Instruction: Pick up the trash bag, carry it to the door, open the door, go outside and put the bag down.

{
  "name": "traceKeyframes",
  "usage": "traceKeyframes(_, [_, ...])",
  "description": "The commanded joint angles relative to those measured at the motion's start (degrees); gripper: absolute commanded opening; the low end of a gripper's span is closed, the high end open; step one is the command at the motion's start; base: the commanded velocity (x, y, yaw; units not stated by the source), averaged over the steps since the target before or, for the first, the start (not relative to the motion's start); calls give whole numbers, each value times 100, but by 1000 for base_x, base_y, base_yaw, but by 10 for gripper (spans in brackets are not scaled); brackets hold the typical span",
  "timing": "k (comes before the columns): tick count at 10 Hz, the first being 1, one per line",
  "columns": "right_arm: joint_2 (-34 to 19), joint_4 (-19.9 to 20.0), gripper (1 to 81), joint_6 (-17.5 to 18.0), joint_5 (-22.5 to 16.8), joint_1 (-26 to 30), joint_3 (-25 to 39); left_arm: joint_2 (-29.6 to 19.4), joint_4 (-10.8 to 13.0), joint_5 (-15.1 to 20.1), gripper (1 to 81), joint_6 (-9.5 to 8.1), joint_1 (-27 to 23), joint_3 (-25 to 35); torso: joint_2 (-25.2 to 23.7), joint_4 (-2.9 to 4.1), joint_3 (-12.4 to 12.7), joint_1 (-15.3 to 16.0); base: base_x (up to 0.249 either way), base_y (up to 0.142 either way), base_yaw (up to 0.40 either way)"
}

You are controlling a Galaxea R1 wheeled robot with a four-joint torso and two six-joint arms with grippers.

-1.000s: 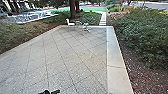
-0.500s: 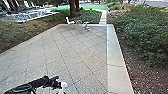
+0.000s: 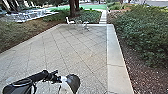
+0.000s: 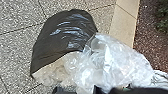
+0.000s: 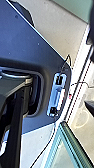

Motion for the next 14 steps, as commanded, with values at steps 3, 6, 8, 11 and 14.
traceKeyframes(3, [96, 25, 811, 1, -347, 16, 41, -263, -205, 585, 10, -27, -625, -102, 0, 0, 0, 0, 0, 0, 0])
traceKeyframes(6, [87, 7, 811, 1, -347, 7, 49, -280, -258, 576, 10, -27, -589, -102, 0, 0, 0, 0, 0, 0, 0])
traceKeyframes(8, [78, 7, 811, 1, -329, -19, 49, -350, -406, 576, 10, -36, -694, -102, 0, 0, 0, 0, 0, 0, 0])
traceKeyframes(11, [78, 8, 811, 1, -329, -28, 40, -403, -469, 620, 811, -36, -810, -102, 0, 0, 0, 0, 0, 0, 0])
traceKeyframes(14, [78, 42, 811, 10, -329, -20, 49, -404, -469, 646, 10, -19, -678, -75, 0, 0, 0, 0, 0, 0, 0])
